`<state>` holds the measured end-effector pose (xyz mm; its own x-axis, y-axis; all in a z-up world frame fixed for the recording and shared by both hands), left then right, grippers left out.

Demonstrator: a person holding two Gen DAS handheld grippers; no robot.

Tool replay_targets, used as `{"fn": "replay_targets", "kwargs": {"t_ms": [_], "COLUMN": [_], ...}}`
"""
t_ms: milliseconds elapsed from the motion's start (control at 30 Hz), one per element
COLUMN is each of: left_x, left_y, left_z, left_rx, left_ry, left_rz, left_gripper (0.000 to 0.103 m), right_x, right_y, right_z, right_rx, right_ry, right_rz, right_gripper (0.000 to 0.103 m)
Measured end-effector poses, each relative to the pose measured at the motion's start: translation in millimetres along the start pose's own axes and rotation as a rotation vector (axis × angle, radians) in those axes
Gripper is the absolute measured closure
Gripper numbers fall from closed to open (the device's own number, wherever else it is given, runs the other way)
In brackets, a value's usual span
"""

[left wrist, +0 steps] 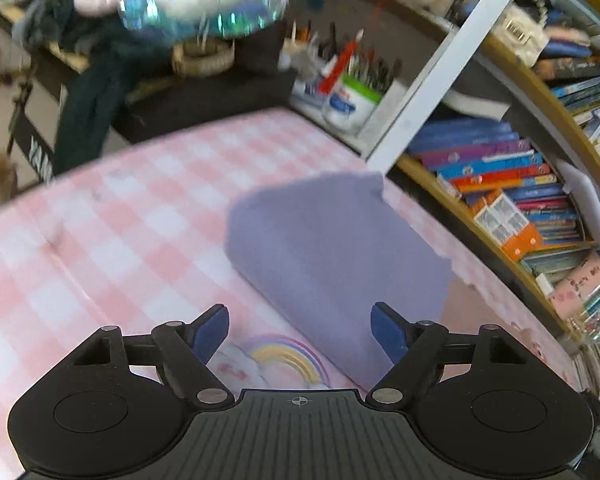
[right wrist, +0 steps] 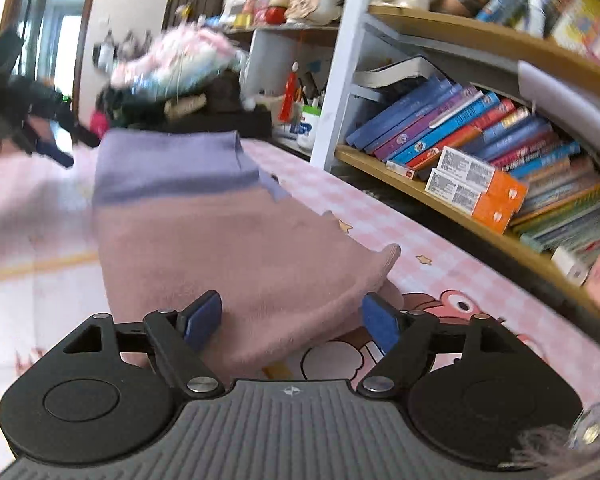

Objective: Fold clothes
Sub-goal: 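Open both grippers and withdraw them from the folded sweater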

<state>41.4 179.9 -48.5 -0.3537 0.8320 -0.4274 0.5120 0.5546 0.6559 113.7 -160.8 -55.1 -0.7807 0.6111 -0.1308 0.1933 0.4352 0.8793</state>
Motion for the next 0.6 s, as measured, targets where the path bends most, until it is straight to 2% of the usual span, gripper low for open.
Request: {"fn": "replay_targets", "kwargs": {"t_ms": [133, 200, 300, 467, 600], "left_x": [8, 10, 12, 17, 14], "left_y": [-5, -4, -2, 0, -2], "left_z": [9, 12, 18, 26, 26], "left_rx": [-0.002, -0.015, -0.038, -0.102, -0.125], "left_ry": [-0.034, -0.024, -0.025, -0.056, -0.057], "left_rz": [-0.150, -0.186, -0.230, -0.326, -0.296], "left_gripper": [0.028, 0.038, 0.046, 0.050, 0.050], "right_x": [-2, -4, -3, -3, -4], "right_y": [-3, -5, -6, -6, -7], "right_z": [3, 5, 5, 5, 5], "right_rx": [0.028, 0.036, 0.044, 0.047, 0.050], "right_ry": [-0.004, 0.002, 0.002, 0.001, 0.000], "right_rz": [0.014, 0.028, 0.030, 0.030, 0.035], "right_gripper": [0.027, 0.026, 0.026, 0.024, 0.023]}}
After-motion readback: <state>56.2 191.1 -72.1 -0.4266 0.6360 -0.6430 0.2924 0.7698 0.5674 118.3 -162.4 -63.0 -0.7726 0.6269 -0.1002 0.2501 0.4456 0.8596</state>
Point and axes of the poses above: each gripper's, at about its wrist camera, not at the fingertips, and z roughly the way its jaws point, x to its left, y to its top, the point moved 8 cm from there along z, roughly the way its jaws point, and after that the axes turned 5 degrees about z, right-handed, at the moved point
